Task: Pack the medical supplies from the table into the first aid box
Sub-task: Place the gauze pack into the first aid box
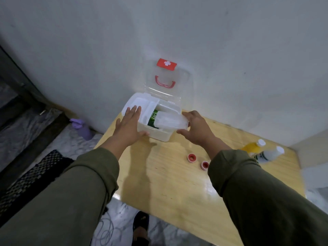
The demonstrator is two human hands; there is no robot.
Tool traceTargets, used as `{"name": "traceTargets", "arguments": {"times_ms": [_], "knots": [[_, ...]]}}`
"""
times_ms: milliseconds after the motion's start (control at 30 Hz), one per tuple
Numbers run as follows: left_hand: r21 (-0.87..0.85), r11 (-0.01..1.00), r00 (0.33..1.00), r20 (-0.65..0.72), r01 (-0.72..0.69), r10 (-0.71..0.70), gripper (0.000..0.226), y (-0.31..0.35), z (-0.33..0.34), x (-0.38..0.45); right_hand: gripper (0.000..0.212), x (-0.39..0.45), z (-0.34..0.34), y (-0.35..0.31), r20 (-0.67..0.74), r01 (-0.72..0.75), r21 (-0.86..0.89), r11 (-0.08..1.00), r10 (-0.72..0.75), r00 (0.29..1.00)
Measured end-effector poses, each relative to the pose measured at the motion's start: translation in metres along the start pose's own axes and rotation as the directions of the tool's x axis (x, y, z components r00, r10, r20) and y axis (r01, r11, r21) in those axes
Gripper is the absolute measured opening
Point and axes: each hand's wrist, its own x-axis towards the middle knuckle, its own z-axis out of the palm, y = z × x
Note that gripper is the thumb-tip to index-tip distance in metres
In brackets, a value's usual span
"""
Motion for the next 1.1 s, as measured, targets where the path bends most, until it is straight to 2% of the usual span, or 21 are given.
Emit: {"name": "traceTargets", "arguments": {"times_ms": [200,467,633,800,1100], "knots": [[0.009,1.0,0.999,0.034,0.024,-0.024,0.108,-0.007,0.001,0.025,0.069,0.03,-0.002,-0.005,0.07,-0.018,-0.099,0.995,0.025,0.997],[0.021,0.998,0.997,0.038,0.063,-0.064,0.109,-0.017,0.008,0.035,0.075,0.048,0.004,-0.011,0.175,0.002,-0.305,0.952,0.054,0.983],[0.014,0.997,0.996,0.045,0.072,-0.072,0.106,-0.015,0.012,0.036,0.08,0.054,0.008,-0.013,0.158,0.011,-0.282,0.959,0.035,0.987],[0.081,0.994,0.995,0.062,0.073,-0.078,0.1,-0.014,0.014,0.041,0.075,0.061,0.007,-0.012,0.17,0.02,-0.277,0.961,0.029,0.985],[0.085,0.993,0.992,0.094,0.082,-0.089,0.099,-0.011,0.015,0.04,0.063,0.072,-0.007,-0.011,0.291,0.044,-0.259,0.965,0.034,0.956]]}}
